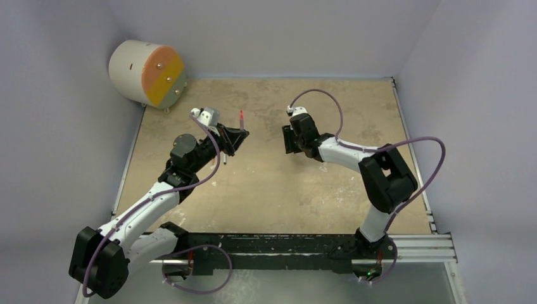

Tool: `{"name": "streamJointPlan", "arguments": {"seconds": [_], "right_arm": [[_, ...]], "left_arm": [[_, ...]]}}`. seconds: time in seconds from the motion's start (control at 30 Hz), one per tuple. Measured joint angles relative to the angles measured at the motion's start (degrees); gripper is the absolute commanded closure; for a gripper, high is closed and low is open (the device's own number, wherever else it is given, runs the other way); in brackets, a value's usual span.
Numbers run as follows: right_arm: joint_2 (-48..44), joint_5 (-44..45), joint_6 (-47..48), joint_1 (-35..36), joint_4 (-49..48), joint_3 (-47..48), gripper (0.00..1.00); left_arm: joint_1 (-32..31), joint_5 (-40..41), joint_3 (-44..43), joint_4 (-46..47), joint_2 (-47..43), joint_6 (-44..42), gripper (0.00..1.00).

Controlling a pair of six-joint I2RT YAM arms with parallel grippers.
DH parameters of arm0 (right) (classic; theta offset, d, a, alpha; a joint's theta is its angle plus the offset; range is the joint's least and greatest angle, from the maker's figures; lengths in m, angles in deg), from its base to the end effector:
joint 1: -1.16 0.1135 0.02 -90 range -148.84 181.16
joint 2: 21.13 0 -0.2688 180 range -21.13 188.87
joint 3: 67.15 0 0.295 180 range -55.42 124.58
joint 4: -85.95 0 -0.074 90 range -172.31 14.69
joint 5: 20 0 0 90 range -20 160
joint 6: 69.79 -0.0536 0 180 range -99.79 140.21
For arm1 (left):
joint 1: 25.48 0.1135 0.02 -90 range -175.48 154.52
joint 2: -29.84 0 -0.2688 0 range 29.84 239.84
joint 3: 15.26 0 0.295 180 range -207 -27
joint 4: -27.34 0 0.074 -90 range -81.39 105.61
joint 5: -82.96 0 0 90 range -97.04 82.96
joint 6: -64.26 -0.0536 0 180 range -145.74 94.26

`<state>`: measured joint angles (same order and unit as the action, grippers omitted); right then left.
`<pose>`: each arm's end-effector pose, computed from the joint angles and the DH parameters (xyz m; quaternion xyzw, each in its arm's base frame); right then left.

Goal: Insert the pens into the pen caps

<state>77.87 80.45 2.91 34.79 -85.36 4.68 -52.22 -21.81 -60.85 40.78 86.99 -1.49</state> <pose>0.3611 0.2285 0.1701 -0.0849 0.8836 0.1216 0.4440 0.2519 -0.1422 0.2843 0.1073 0.6875 -0.3874 0.6048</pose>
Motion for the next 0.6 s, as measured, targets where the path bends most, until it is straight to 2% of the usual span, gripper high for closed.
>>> {"name": "streamJointPlan", "arguments": {"seconds": [0.2, 0.33, 0.53, 0.6], "right_arm": [[3.6, 1.1, 0.0, -0.7, 0.6, -0.2, 0.54], [3.8, 1.2, 0.0, -0.7, -0.1, -0.8, 0.63], [4.8, 2.1, 0.4, -0.7, -0.9, -1.7, 0.65], [5.3, 2.1, 0.8, -0.7, -1.6, -2.1, 0.68]], "left_arm": [[0.0, 0.0, 0.0, 0.0, -0.1, 0.0, 1.00], [0.0, 0.0, 0.0, 0.1, -0.3, 0.1, 1.00], [0.0, 0.0, 0.0, 0.2, -0.5, 0.2, 1.00], [0.0, 0.0, 0.0, 0.3, -0.5, 0.2, 1.00]]}}
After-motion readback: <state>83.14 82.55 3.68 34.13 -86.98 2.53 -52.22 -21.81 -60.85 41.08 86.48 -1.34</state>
